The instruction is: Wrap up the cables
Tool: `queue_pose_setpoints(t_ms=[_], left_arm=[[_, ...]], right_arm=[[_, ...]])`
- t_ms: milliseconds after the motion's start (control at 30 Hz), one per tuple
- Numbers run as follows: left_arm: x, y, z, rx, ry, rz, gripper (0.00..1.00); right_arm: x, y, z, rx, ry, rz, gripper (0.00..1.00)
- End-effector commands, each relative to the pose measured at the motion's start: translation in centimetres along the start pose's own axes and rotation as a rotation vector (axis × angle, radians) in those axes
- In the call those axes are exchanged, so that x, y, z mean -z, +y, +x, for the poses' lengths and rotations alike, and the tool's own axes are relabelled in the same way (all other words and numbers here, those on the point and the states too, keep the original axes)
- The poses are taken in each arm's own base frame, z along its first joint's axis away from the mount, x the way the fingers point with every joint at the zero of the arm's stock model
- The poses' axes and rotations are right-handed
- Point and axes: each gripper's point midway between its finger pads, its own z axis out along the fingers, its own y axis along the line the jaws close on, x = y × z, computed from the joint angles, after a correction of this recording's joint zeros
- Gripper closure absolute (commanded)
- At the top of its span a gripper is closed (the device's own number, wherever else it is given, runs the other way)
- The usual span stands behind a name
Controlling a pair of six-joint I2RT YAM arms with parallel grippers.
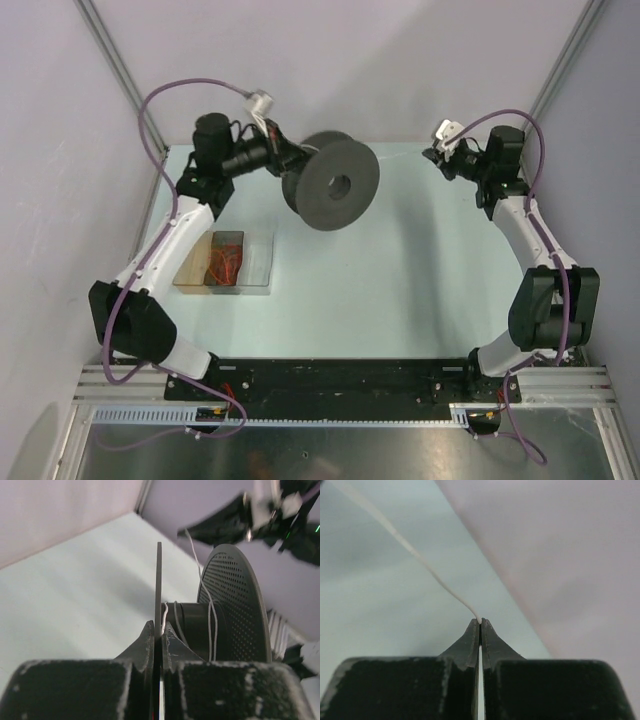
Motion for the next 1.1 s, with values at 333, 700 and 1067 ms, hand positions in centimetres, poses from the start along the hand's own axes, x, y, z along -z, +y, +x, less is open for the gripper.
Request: queue_pose_setpoints(t_ms=[333,700,1067], left_arm=[[3.3,4.7,-11.4,0.560,-0.472,-0.162,1.00],[1.6,9.1,-6.7,0.807,-0.401,-0.505,1.00],[-1.0,8.8,-2.4,0.873,-0.294,-0.581,1.00]], right_arm=[[-0.4,12.7,-0.9,-0.265,0.052,-0.335,1.00],[-1.7,18.2,-11.8,-0.029,-0.152,-0.336,1.00],[-5.6,17.0,-18.9,0.095,-0.348,-0.014,1.00]])
